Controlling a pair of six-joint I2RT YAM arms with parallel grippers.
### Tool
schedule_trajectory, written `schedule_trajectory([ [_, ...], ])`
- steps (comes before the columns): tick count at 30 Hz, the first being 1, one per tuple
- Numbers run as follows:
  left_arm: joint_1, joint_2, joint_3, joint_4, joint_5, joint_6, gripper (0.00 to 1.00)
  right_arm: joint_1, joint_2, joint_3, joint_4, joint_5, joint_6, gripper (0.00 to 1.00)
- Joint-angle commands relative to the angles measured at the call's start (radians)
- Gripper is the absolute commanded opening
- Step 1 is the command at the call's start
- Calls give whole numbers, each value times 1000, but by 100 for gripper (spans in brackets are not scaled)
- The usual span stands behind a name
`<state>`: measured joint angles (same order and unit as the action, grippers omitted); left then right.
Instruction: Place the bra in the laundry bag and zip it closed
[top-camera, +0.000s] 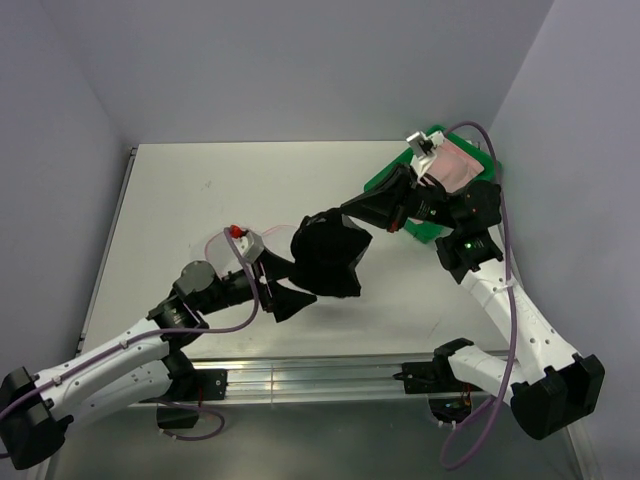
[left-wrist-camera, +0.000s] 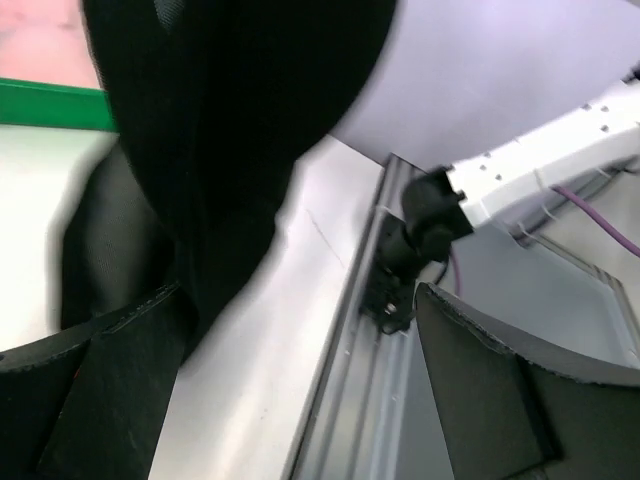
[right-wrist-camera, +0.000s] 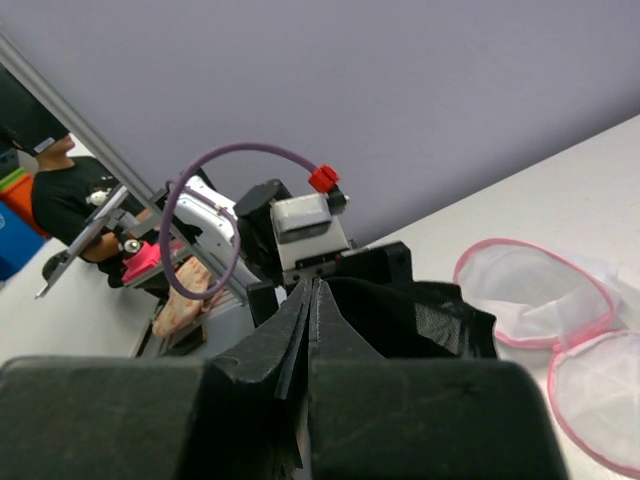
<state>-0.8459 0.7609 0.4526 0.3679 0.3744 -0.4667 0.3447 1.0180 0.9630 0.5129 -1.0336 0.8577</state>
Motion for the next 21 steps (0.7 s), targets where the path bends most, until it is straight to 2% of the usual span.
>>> schedule_trajectory([
  [1, -4, 55, 9, 128, 144, -35, 99, 5, 7, 51, 142, -13, 93, 0],
  [3, -4, 133, 46, 138, 147, -27, 97, 7, 11, 51, 174, -17, 119, 0],
  [6, -4, 196, 98, 155, 133, -13, 82, 7, 8, 77, 103, -5, 77, 0],
  [7, -4, 202, 106, 175, 129, -13, 70, 7, 5, 82, 60, 1, 45, 0],
  [10, -4, 219, 138, 184, 78, -15, 50, -1, -1, 80, 53, 12, 38, 0],
  [11, -4, 224, 144, 187, 55, -19, 49, -3, 1, 80, 53, 13, 41, 0],
  [14, -5, 227, 135, 224, 31, -44, 75, -6, 8, 75, 55, 21, 49, 0],
  [15, -8, 227, 129, 227, 31, -52, 88, -7, 7, 71, 53, 26, 49, 0],
  [18, -16, 212, 107, 226, 43, -67, 95, -6, -4, 68, 26, 50, 32, 0],
  [21, -25, 174, 77, 200, 41, -69, 95, -6, -13, 75, -22, 78, 3, 0],
])
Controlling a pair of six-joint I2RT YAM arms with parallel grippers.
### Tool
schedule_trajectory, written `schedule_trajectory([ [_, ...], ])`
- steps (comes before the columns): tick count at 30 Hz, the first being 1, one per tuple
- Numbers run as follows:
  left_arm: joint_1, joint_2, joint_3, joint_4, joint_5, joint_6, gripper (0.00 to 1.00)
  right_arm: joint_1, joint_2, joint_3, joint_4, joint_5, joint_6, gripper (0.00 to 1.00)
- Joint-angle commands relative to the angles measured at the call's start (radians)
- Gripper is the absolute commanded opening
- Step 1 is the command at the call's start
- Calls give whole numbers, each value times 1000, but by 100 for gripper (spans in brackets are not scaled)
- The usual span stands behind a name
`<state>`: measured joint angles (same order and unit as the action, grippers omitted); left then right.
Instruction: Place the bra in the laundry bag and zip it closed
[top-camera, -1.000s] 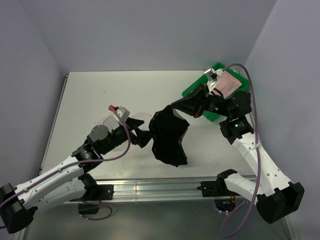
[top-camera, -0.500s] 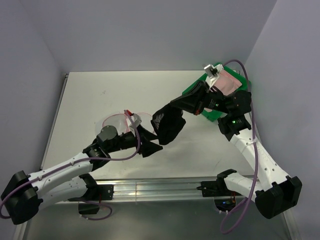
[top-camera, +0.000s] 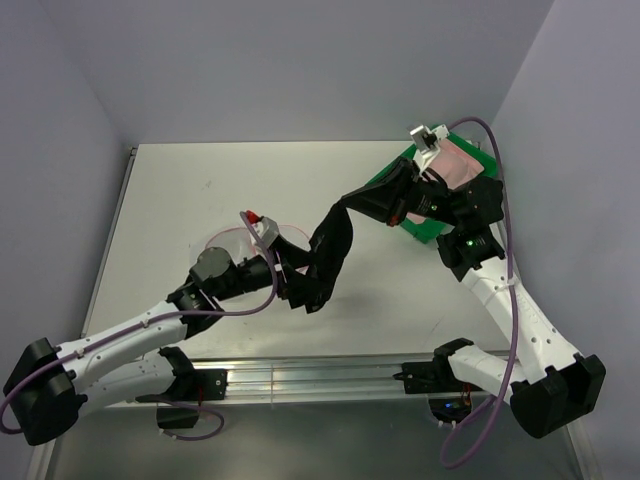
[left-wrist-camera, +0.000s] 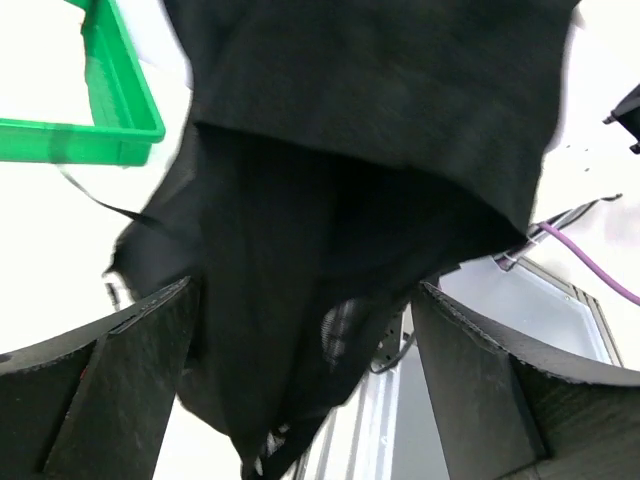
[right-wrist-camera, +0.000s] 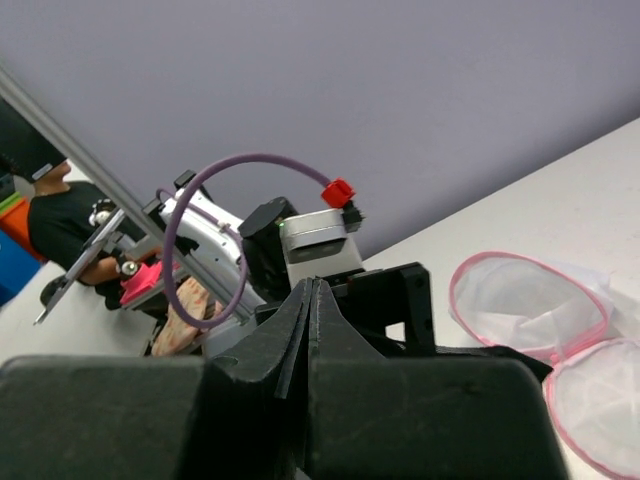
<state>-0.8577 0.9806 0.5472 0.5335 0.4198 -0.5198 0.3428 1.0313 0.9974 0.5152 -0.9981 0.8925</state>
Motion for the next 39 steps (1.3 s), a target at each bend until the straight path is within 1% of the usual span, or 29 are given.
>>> schedule_trajectory([
  [1, -14, -57, -23, 25, -9, -14, 93, -4, -28, 41, -36, 49, -38, 0],
  [4, -17, -85, -32, 7, -42, -11, 91, -4, -36, 40, -27, 76, -26, 0],
  [6, -17, -71, -4, -15, -55, 3, 89, -4, -40, 38, -24, 94, -21, 0],
  [8, -17, -36, 32, -23, -44, 9, 92, -4, -51, 43, -53, 114, -29, 0],
  [9, -20, -24, 40, -27, -39, 10, 97, -5, -54, 46, -67, 124, -41, 0],
  [10, -23, -14, 48, -27, -32, 12, 98, -4, -57, 49, -95, 145, -47, 0],
  [14, -35, 18, 65, -23, -49, 17, 99, -5, -77, 49, -129, 182, -61, 0],
  [16, -38, 24, 71, -27, -65, 21, 99, -4, -76, 46, -112, 165, -52, 0],
  [20, -38, 35, 92, -35, -153, 41, 92, -4, -80, 35, -96, 159, -38, 0],
  [22, -38, 43, 102, -29, -168, 44, 87, -4, -83, 29, -93, 156, -35, 0],
  [26, -38, 69, 117, -21, -162, 37, 57, -5, -94, 23, -112, 174, -49, 0],
  [27, -38, 69, 114, -15, -159, 34, 38, -5, -94, 21, -121, 185, -53, 0],
  [28, -38, 66, 109, -15, -158, 32, 28, -8, -94, 17, -126, 191, -55, 0],
  [29, -38, 56, 106, -17, -158, 29, 20, -16, -93, 17, -130, 197, -56, 0],
  [30, -38, 50, 103, -23, -153, 29, 10, -24, -91, 17, -154, 219, -66, 0],
  [32, -38, 23, 91, -33, -153, 23, 0, -48, -89, 26, -210, 268, -99, 0],
  [33, -38, 14, 88, -43, -148, 21, 0, -54, -88, 35, -284, 330, -118, 0],
  [36, -38, -17, 80, -59, -133, 20, 0, -67, -83, 58, -395, 407, -181, 0],
  [39, -38, -31, 94, -76, -89, 23, 0, -67, -66, 86, -490, 473, -239, 0],
])
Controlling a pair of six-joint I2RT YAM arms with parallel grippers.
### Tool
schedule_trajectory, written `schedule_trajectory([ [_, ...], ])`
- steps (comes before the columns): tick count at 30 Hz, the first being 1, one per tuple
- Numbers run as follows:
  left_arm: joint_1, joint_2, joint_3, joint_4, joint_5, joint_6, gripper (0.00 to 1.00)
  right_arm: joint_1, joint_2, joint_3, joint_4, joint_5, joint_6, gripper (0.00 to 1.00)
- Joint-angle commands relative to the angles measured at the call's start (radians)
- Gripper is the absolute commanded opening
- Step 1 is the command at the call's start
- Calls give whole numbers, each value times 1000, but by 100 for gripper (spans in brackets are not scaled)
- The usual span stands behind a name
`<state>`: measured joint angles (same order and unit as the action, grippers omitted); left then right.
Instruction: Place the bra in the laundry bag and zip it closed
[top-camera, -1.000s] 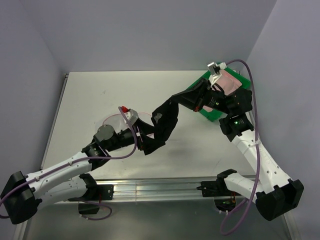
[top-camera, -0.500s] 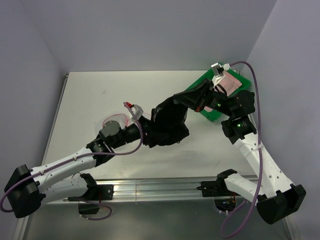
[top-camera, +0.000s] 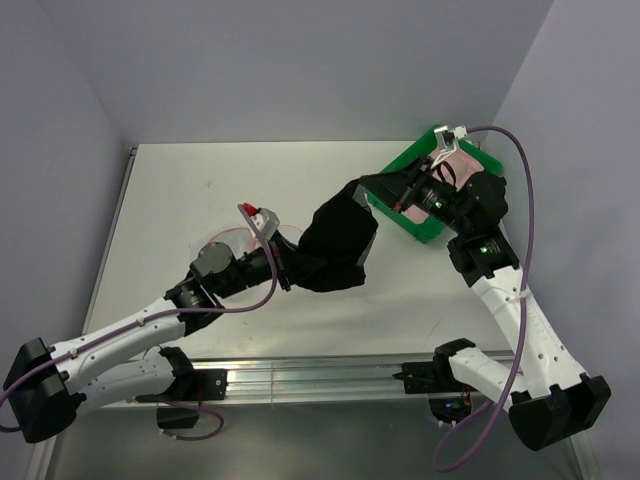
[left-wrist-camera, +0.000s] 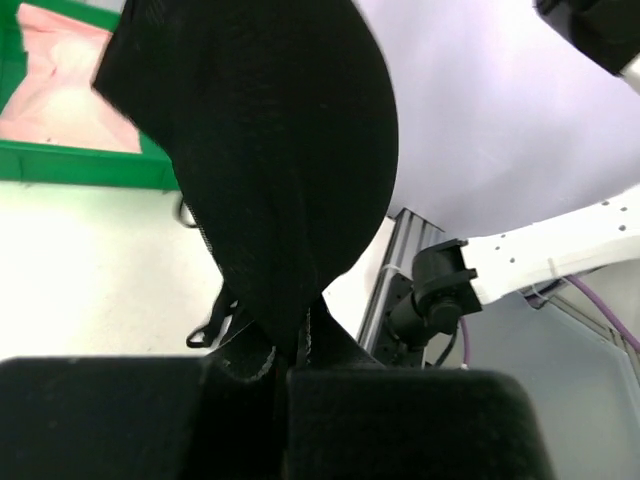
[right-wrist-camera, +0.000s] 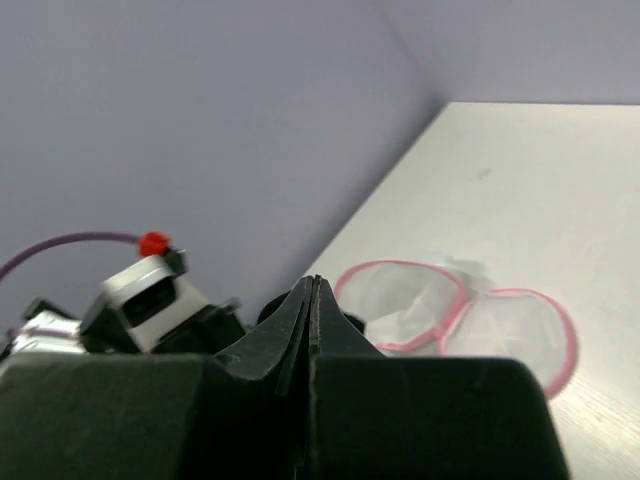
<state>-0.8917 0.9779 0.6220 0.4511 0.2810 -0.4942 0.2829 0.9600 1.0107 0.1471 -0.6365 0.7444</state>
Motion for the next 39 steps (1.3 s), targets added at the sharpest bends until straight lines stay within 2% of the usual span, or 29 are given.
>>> schedule_trajectory([
  [1, -4, -28, 34, -9, 66, -1, 0, -7, 22, 90, -142, 126, -105, 0],
  [5, -4, -27, 85, -64, 132, 11, 0, -5, 69, 132, -286, 169, -212, 0],
  [6, -4, -24, 97, -80, 141, 14, 0, -5, 78, 140, -347, 167, -235, 3],
  [9, -4, -2, 159, -152, 193, 20, 0, -4, 66, 126, -376, 170, -316, 40],
  [10, -4, 14, 189, -167, 208, 19, 0, -5, 33, 96, -363, 167, -329, 64],
  [11, -4, 22, 203, -179, 224, 8, 0, -5, 7, 77, -342, 160, -353, 72],
  [13, -4, 38, 237, -210, 262, -1, 0, -4, -80, -7, -209, 36, -373, 80],
  [16, -4, 79, 284, -278, 271, -15, 0, 25, -185, -108, -19, -145, -392, 83],
  [18, -4, 91, 306, -314, 262, -24, 0, 56, -225, -147, 41, -184, -425, 86],
  [19, -4, 97, 318, -339, 267, -29, 0, 67, -250, -168, 45, -219, -441, 89],
  [24, -4, 107, 358, -396, 340, -26, 0, 90, -244, -234, 153, -432, -488, 90],
  [28, -4, 122, 465, -576, 400, 35, 0, 90, -176, -213, 95, -592, -545, 91],
  [30, -1, 125, 507, -676, 412, 58, 0, 104, -176, -205, 0, -598, -632, 91],
  [32, 5, 143, 534, -763, 443, 89, 0, 162, -178, -196, -58, -531, -716, 93],
  [36, 8, 177, 591, -830, 458, 111, 0, 317, -127, -123, -310, -377, -891, 95],
  [39, 14, 186, 611, -842, 484, 121, 0, 361, -99, -113, -350, -356, -936, 96],
])
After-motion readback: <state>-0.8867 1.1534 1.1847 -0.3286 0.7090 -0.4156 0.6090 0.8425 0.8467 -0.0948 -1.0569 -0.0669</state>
